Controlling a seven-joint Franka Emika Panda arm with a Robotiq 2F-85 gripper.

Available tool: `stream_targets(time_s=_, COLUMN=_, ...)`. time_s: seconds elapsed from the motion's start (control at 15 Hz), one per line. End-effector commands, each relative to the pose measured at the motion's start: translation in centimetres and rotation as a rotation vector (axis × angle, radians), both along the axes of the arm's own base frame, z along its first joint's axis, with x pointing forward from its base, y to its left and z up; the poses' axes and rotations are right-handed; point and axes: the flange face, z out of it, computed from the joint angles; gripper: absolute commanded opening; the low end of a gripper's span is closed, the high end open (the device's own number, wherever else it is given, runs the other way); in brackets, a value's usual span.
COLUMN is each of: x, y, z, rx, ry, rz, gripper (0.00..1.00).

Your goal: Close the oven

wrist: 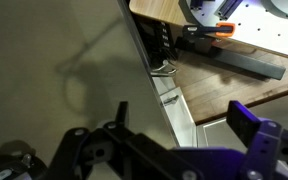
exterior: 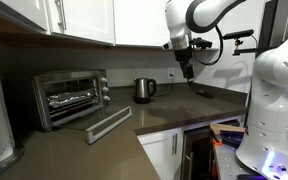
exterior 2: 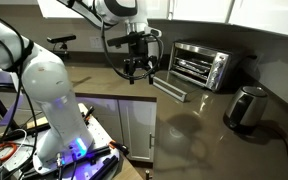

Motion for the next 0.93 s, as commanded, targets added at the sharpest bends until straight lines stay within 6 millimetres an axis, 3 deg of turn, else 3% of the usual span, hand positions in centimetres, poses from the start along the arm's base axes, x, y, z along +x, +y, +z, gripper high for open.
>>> stream_targets(time_s=0.0, x=0.0, y=0.0, z=0.0, rx=0.000, ry=0.001, rz=0.000, gripper=1.00)
stream_targets(time_s=0.6, x=0.0, y=-0.1, z=0.0, rx=0.007, ry=0.000, rz=-0.002, gripper=1.00)
stream_targets(time_s=0.87, x=1.6, y=-0.1, z=0.2, rx=-0.005, ry=-0.078, rz=-0.009, gripper=1.00)
